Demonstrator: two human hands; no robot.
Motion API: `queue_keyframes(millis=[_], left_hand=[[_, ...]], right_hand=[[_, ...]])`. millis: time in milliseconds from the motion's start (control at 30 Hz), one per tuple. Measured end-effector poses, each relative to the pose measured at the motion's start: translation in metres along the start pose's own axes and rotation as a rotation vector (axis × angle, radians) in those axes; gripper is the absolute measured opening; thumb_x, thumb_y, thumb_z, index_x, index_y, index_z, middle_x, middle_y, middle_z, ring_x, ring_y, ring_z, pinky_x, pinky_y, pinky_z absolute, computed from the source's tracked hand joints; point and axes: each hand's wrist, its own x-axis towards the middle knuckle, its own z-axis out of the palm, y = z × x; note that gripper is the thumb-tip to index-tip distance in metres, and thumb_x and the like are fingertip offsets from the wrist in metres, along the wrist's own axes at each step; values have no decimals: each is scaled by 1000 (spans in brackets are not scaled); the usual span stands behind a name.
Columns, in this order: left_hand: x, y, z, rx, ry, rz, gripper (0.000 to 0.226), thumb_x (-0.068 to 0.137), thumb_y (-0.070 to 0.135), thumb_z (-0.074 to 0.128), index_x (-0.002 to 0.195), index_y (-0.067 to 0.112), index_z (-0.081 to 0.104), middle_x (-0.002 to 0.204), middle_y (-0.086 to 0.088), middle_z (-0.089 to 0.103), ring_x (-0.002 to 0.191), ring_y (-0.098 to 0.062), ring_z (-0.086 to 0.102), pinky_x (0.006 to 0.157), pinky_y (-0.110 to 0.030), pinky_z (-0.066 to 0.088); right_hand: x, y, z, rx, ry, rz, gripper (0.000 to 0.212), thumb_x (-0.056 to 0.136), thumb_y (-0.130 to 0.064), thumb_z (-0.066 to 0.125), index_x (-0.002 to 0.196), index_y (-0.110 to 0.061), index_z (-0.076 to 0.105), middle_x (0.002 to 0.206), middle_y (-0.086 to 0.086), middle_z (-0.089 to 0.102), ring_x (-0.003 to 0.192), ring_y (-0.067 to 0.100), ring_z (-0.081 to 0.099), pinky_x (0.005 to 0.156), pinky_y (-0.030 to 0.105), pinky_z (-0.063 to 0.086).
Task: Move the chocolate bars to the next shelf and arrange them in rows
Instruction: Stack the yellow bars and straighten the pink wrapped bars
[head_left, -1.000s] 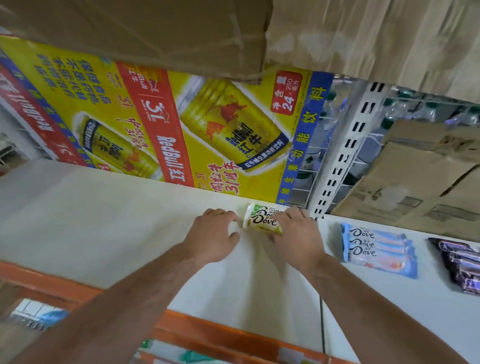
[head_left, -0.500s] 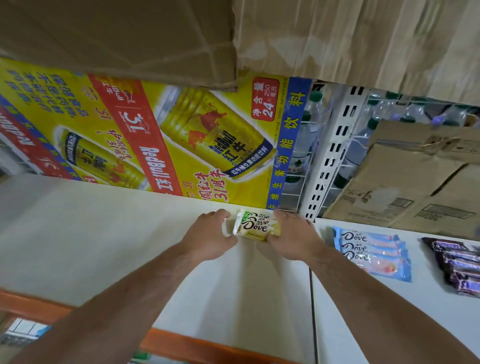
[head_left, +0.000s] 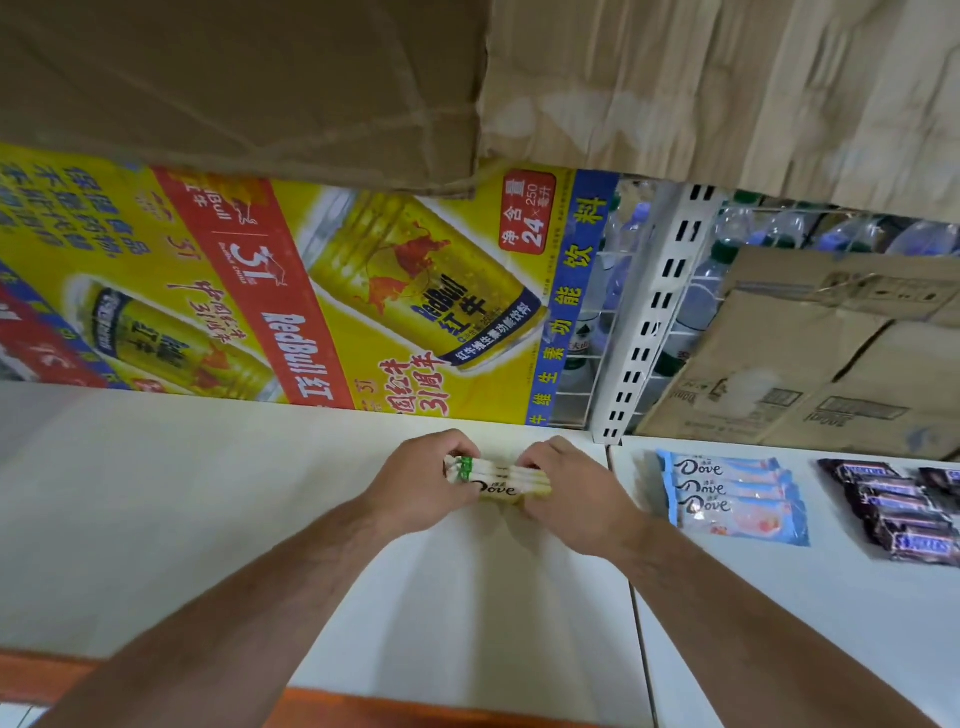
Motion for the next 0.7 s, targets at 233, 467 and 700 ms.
queue_keyframes(millis=[233,467,700], left_hand=[[0,-13,3,-63,-31,1,27,77,19,76,99,30,65,74,13,65,54,-1,51,50,-16,40],[8,-17,6,-24,-10,11,25,79,23,75,101,30,64,81,11,68,69,-7,60,57,-19,44],[35,-21,3,-50,128,-82,35,82,21,72,113,30,59,91,13,66,77,-10,64,66,-25,48]], right_hand=[[-12,6,0,21,34,111,43,86,-39,63,127,-32,54,122,-11,55,112,11,53,90,24,42],[-4,11,-3,50,79,193,30,83,-41,65,112,-33,63,108,-13,63,98,10,58,81,25,44],[31,-1,-3,207,185,311,34,79,-37,71,111,-28,64,101,-5,69,85,16,63,76,34,53]])
